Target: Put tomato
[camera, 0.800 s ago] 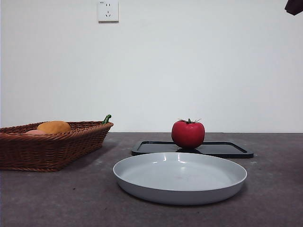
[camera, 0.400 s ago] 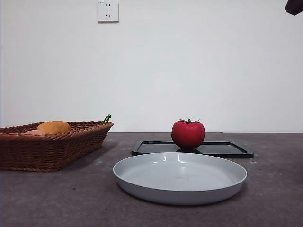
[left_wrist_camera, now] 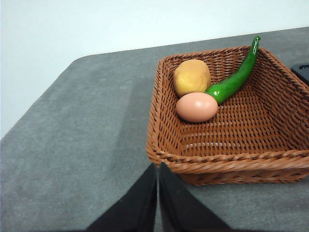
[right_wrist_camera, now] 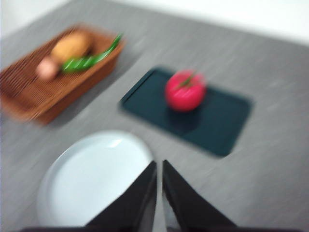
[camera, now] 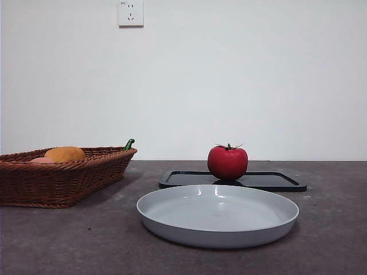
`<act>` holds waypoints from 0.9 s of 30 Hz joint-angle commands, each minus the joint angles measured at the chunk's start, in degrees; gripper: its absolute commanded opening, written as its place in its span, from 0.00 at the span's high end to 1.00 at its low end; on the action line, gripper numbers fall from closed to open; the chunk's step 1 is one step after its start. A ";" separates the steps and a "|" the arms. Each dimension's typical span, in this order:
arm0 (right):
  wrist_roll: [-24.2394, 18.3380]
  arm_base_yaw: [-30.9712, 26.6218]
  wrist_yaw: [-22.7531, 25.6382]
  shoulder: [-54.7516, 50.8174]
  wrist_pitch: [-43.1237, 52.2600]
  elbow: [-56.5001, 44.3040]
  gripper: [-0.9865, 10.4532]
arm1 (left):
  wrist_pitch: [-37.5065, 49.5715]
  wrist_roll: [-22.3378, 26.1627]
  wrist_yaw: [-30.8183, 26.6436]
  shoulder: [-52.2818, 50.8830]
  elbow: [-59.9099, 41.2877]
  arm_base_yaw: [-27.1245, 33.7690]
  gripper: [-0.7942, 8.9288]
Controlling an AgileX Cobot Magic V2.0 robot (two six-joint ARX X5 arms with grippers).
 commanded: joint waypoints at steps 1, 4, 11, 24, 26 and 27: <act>1.01 -4.17 0.20 -5.18 7.87 -5.97 0.91 | -0.42 -0.31 -0.07 -0.11 -1.16 0.11 0.91; 0.98 -7.96 0.24 -11.19 16.48 -13.84 0.91 | -0.39 -0.31 -0.07 -0.11 -1.16 0.11 0.91; 1.05 -11.96 2.12 -22.43 28.46 -28.37 0.91 | -0.39 -0.31 -0.07 -0.11 -1.16 0.11 0.91; 5.09 -12.13 7.56 -32.98 34.84 -44.89 0.91 | -0.42 -0.33 -0.07 -0.11 -1.16 0.11 0.91; 5.22 -12.13 7.72 -33.64 34.84 -46.10 0.91 | -0.42 -0.31 -0.07 -0.11 -1.16 0.11 0.91; 5.31 -12.13 7.74 -34.05 34.84 -46.77 0.91 | -0.39 -0.31 -0.07 -0.11 -1.16 0.11 0.91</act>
